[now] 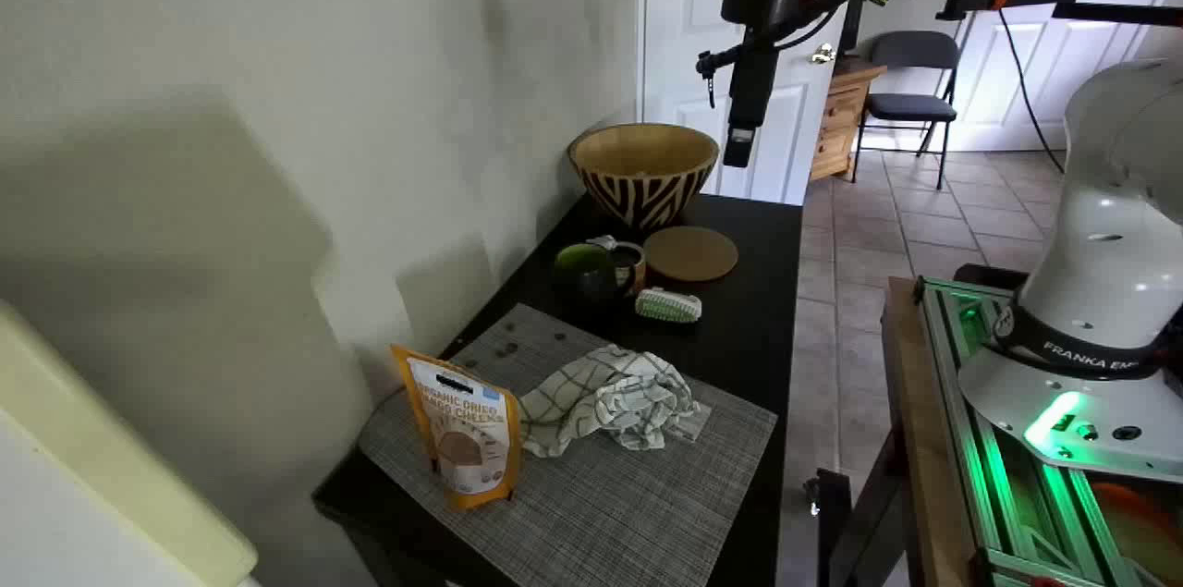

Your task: Remove the cleaning brush from the table and put it in the wooden bowl

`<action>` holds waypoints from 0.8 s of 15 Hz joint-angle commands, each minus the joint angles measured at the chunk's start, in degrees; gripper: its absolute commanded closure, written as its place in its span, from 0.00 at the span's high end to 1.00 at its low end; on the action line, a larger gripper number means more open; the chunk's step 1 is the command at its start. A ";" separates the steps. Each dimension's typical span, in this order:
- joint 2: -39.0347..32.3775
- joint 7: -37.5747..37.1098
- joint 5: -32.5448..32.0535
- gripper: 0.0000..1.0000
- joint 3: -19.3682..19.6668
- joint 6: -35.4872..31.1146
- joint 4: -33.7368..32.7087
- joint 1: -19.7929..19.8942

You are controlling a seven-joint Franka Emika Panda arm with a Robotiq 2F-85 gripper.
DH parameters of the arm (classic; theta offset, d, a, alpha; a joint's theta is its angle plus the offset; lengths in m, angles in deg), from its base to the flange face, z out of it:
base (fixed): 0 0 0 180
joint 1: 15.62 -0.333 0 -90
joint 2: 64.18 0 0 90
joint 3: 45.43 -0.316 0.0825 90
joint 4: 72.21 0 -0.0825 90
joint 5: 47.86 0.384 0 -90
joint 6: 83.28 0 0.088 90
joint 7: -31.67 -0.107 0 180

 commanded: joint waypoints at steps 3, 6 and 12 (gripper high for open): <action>-0.42 2.54 1.05 1.00 2.03 -0.92 0.26 -0.29; -1.55 6.08 0.59 1.00 4.81 -1.75 0.97 0.62; -9.08 16.03 -1.43 1.00 11.81 -2.55 2.18 4.34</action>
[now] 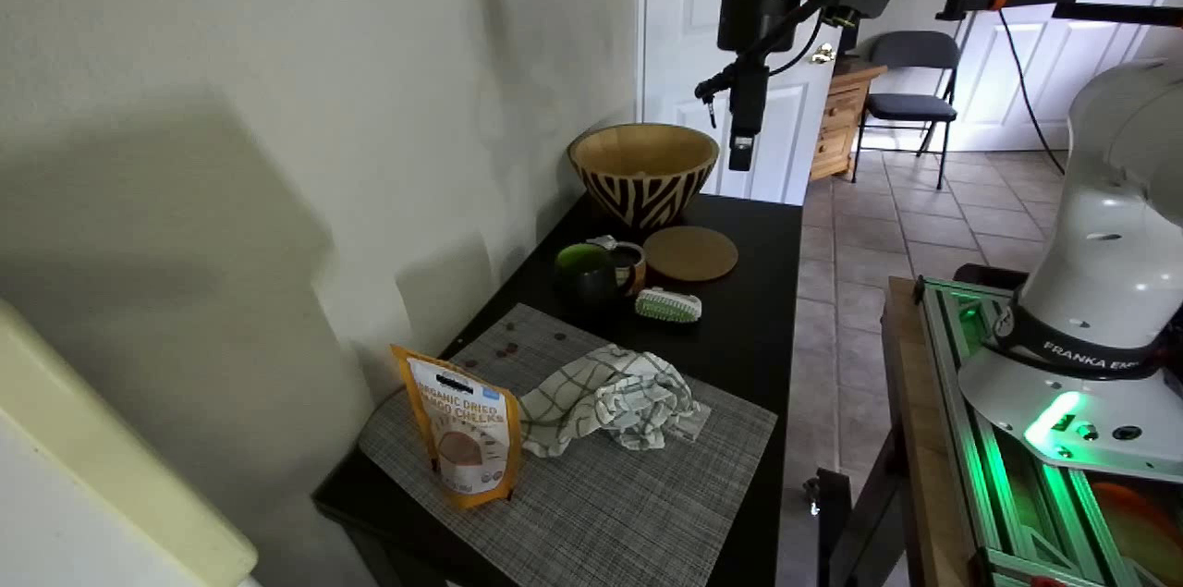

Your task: Remove the cleaning brush from the table and put it in the wooden bowl

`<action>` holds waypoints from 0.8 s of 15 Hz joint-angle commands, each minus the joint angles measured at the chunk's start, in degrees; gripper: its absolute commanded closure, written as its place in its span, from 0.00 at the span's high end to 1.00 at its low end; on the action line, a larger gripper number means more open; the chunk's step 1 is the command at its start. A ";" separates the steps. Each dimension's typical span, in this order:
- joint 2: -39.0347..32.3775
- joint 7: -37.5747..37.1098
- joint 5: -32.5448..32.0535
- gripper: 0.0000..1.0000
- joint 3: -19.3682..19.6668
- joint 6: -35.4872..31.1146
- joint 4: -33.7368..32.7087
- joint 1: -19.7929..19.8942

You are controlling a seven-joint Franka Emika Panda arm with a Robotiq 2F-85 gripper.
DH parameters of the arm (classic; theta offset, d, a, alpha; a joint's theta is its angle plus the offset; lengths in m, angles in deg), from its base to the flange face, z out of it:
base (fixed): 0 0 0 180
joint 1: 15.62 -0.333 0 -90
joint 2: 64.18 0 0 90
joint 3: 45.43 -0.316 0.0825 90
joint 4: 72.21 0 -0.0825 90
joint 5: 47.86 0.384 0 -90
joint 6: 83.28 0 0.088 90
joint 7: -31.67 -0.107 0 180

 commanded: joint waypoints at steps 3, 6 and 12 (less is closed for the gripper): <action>-11.23 0.29 -5.59 1.00 2.43 -5.92 1.47 6.21; -16.85 -8.35 -12.03 1.00 0.49 -11.05 1.12 9.84; -16.86 -6.25 -9.84 1.00 1.59 -14.80 1.82 9.13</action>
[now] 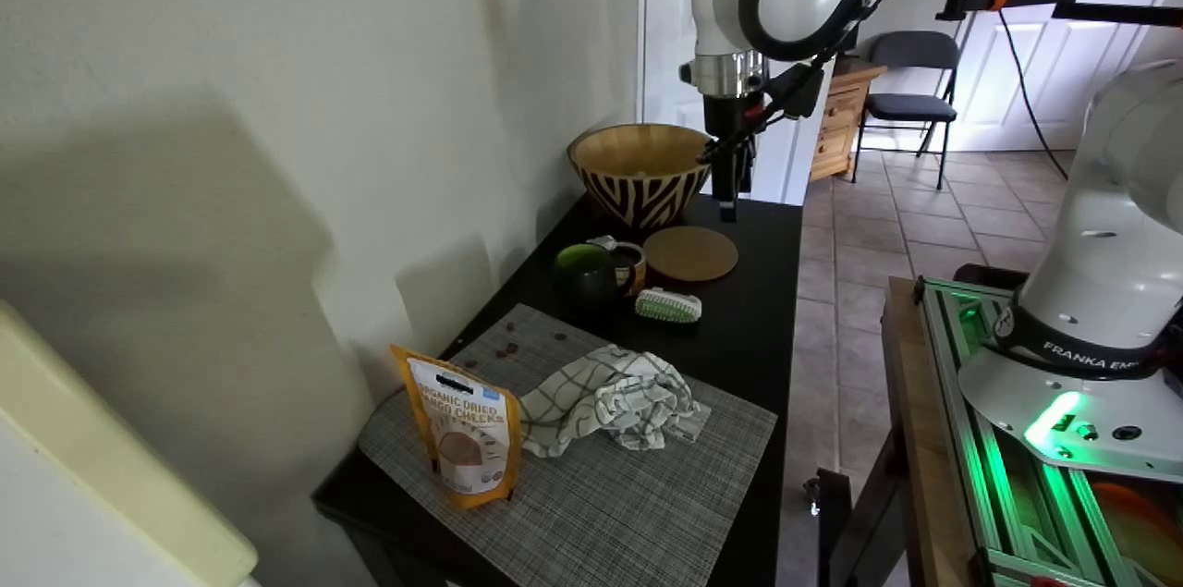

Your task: Remove the cleaning brush from the table and put it in the wooden bowl

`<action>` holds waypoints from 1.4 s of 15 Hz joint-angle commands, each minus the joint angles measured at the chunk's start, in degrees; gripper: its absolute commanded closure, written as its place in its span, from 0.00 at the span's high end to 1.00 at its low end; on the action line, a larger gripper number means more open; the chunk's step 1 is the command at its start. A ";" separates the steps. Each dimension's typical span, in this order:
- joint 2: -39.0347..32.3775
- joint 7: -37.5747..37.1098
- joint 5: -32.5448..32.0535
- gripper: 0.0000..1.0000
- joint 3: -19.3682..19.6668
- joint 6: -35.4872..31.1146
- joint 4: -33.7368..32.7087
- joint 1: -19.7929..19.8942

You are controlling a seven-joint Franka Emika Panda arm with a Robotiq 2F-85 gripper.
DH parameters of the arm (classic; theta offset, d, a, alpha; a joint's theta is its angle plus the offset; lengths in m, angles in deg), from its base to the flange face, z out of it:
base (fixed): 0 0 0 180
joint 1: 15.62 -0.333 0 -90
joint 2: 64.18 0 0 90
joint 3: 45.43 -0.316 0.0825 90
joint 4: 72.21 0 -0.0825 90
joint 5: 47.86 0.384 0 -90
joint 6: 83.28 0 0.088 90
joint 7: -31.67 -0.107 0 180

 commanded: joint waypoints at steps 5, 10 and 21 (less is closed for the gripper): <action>-7.93 10.08 13.30 1.00 4.28 -18.16 0.37 -1.66; -18.93 21.15 25.00 1.00 4.08 -21.70 -2.50 -0.53; -34.03 17.06 19.69 1.00 0.13 -30.18 -8.94 4.14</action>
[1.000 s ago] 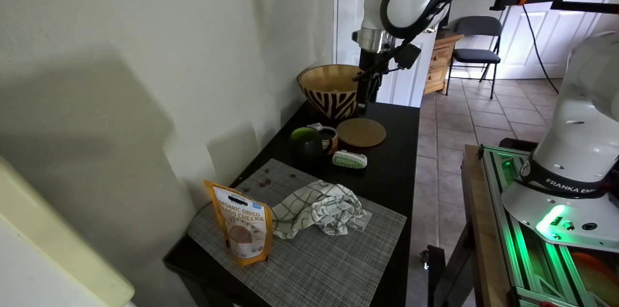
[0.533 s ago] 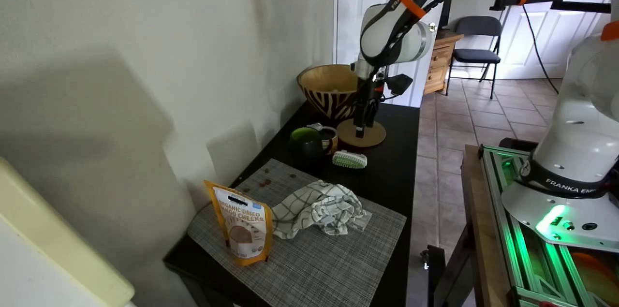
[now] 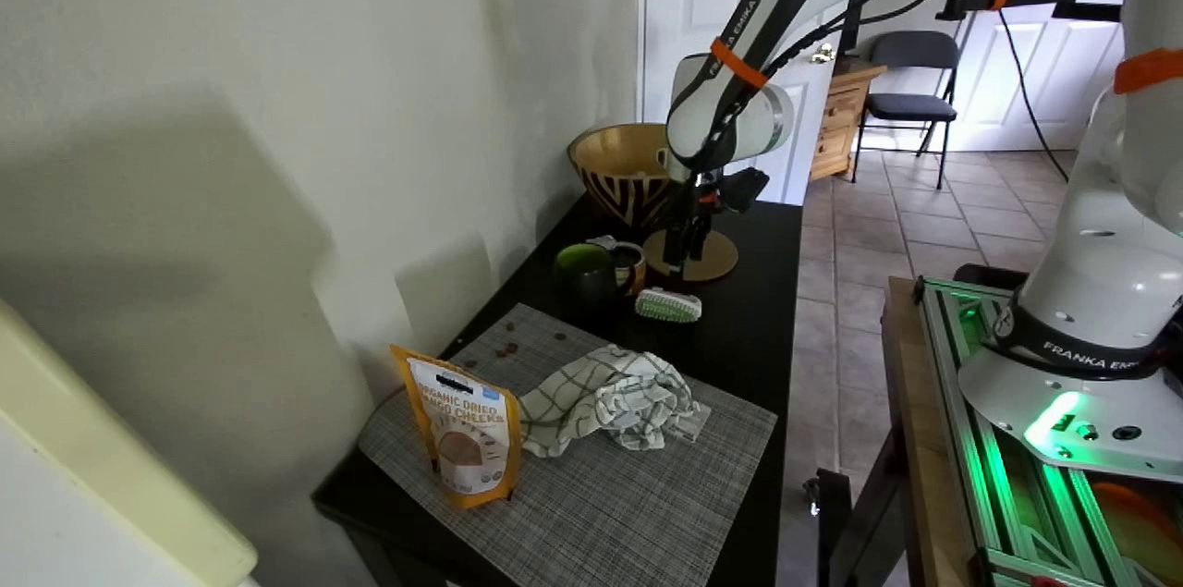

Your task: Remove the cleaning brush from the table and put it in the wooden bowl

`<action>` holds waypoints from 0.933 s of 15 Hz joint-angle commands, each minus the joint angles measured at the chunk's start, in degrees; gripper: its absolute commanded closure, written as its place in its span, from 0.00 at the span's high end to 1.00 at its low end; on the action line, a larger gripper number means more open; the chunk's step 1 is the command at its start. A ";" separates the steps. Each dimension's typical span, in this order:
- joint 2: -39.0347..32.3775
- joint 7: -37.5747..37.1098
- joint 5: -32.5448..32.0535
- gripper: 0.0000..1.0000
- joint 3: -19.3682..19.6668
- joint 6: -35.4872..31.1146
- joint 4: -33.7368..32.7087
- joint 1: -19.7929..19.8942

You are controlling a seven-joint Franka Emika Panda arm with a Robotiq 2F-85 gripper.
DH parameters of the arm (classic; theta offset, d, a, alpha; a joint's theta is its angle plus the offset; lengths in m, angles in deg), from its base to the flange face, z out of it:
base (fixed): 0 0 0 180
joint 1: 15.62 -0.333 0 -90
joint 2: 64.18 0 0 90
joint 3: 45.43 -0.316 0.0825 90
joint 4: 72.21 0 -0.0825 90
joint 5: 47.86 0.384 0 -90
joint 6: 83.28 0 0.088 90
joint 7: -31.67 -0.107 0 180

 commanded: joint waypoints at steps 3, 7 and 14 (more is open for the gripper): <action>-4.58 -4.61 -5.84 1.00 -1.92 -4.12 -1.59 1.24; -4.43 -6.77 -9.99 1.00 -2.16 -5.23 -0.94 0.34; -4.88 -10.31 -15.53 0.95 -1.85 -5.31 -0.71 -0.80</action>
